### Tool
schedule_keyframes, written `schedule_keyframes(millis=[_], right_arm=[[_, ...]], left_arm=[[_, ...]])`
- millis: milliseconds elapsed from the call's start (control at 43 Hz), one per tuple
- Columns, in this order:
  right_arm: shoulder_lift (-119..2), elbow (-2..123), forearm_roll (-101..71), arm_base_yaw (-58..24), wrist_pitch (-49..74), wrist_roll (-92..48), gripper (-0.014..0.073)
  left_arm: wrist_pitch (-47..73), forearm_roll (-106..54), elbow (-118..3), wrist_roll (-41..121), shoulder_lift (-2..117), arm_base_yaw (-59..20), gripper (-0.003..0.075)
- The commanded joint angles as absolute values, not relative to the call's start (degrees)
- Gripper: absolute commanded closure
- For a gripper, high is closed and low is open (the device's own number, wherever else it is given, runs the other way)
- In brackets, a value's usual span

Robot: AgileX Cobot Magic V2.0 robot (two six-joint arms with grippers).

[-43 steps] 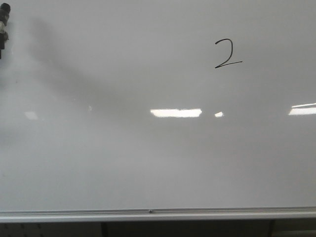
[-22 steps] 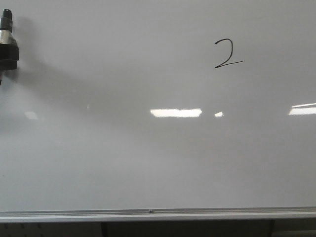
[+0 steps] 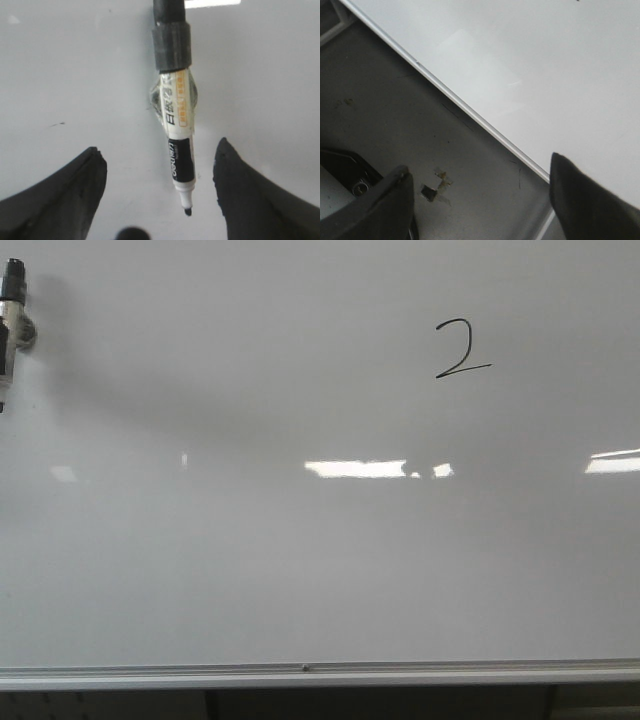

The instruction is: Write number 2 on whiteboard

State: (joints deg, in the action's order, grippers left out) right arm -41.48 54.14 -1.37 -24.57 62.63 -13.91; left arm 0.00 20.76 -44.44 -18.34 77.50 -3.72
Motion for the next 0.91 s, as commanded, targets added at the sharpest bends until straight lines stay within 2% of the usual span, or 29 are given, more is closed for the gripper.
schedule_keyframes(millis=[0,140,419,651,884], right_arm=[[-41.4,57.2,1.2,-24.3,59.7,-5.1,0.0013],[-41.3,57.7,2.7,-24.3,59.7,5.7,0.0013],[-38.4,55.1,2.8,-24.3,56.1,7.8,0.0013],[-33.6,51.4,7.0,-24.3,56.7,6.1,0.0013],[-32.0,49.0,7.3,-24.3,55.9,5.5,0.0013]], left_arm=[[8.5,21.8,-49.1,-18.3,70.0,-6.2,0.0258],[24.8,22.2,-54.2,-18.3,62.4,-10.7,0.0258],[53.5,17.6,-61.6,-12.5,52.0,-21.6,0.0258],[56.2,9.4,-61.6,-11.0,45.5,-28.6,0.0258],[54.9,9.4,-61.6,-11.0,45.3,-30.3,0.0262]])
